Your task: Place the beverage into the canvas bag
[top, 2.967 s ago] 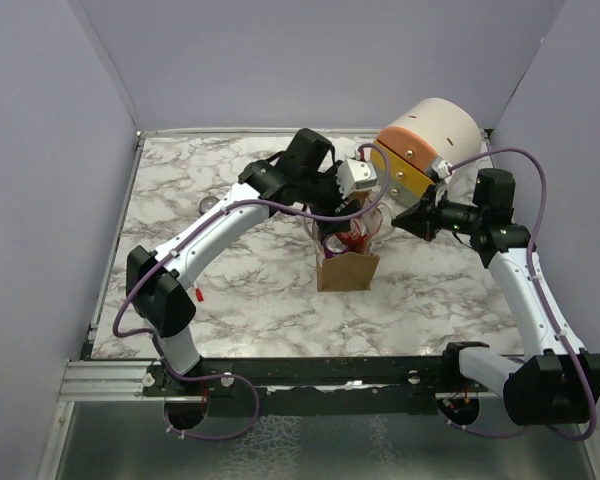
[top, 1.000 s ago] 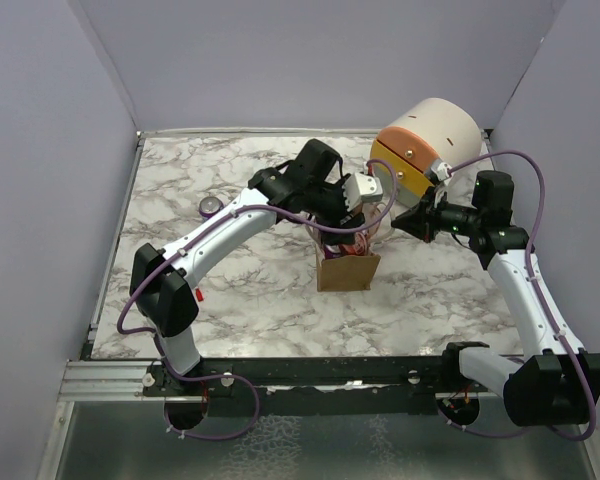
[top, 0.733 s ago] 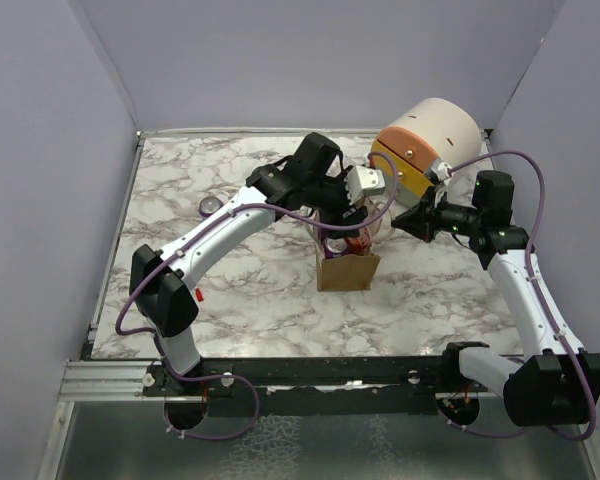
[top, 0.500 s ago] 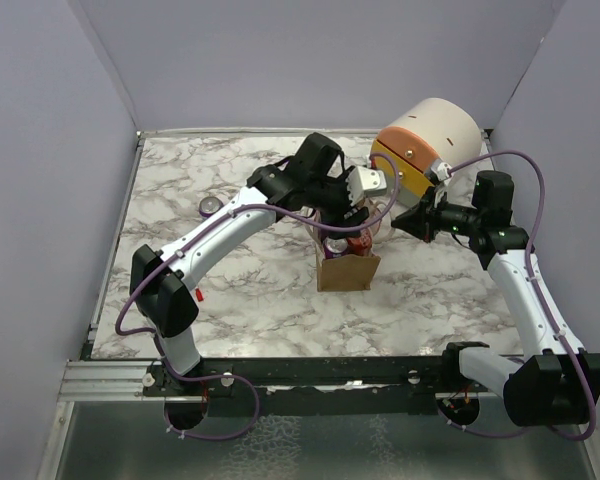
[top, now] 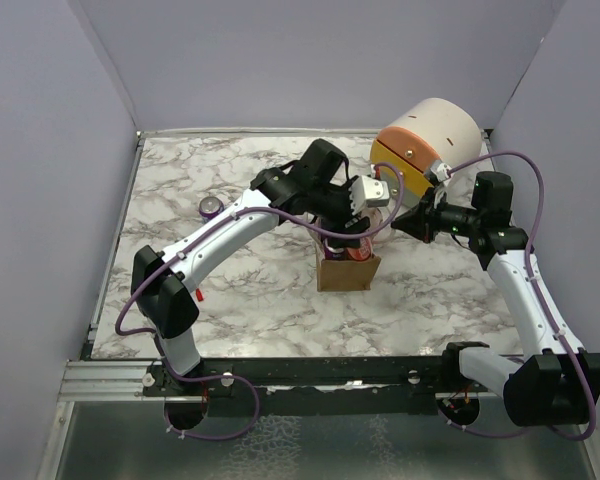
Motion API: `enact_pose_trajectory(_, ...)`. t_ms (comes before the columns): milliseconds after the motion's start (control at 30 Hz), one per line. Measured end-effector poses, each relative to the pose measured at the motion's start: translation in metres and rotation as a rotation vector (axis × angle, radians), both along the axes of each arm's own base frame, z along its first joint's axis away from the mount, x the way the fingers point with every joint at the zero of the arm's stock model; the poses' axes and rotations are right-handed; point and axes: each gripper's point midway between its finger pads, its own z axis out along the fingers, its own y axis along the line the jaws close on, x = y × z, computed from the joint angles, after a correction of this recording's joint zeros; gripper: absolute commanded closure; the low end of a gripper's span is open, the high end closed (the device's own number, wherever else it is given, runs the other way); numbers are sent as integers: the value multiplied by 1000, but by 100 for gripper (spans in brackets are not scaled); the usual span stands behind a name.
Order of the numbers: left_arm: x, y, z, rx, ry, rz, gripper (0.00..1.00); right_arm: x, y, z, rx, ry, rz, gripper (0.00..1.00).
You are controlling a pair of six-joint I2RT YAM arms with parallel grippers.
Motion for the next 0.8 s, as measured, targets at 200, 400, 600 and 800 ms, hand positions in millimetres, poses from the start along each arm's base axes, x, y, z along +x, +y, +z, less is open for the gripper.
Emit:
enact_pose_trajectory(200, -9, -2, 1, -14, 29, -36, 100, 0, 0, 0, 0, 0, 0, 99)
enact_pose_trajectory(400, -8, -5, -9, 8, 36, -38, 100, 0, 0, 0, 0, 0, 0, 99)
enact_pose_trajectory(600, 3, -5, -28, 64, 27, 1, 100, 0, 0, 0, 0, 0, 0, 99)
enact_pose_trajectory(800, 1, -8, -40, 82, 44, -21, 100, 0, 0, 0, 0, 0, 0, 99)
